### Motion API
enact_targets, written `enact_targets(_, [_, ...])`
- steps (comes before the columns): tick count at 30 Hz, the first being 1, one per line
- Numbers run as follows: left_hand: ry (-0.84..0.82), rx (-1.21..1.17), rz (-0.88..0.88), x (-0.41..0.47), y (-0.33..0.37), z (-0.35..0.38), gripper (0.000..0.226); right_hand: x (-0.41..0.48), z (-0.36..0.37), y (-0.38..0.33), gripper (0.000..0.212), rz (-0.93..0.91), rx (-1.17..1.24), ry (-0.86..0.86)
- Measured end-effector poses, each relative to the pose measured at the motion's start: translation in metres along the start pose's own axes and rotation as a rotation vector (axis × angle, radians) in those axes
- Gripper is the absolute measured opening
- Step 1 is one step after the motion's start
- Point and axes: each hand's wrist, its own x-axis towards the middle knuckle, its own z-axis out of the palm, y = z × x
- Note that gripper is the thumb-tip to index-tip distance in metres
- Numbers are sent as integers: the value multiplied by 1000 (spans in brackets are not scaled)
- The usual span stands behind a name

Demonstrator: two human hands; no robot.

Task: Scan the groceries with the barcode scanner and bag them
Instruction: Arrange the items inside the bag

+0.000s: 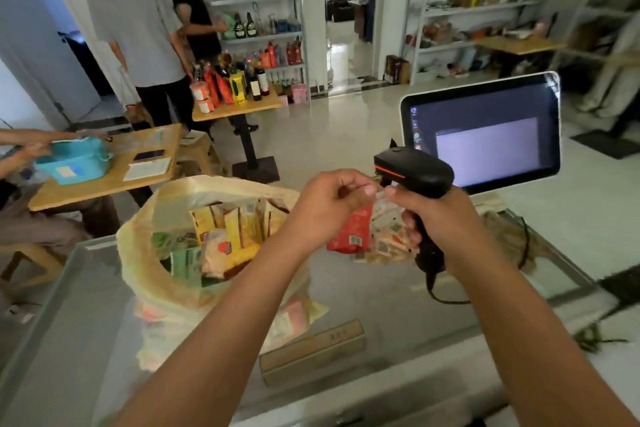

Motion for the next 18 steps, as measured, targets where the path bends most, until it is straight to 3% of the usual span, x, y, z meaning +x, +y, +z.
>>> enact_targets(4, [25,36,-181,19,-17,46,12,11,-38,24,20,82,53,54])
enact_targets(8, [146,216,-489,40,-64,80,14,22,-54,61,31,199,78,14])
enact_targets(11, [156,365,-675,52,-104,96,30,32,-59,86,26,281,69,-24])
enact_targets(18, [196,339,-1070,77,-194,108,86,60,-64,118,25,304,65,-75])
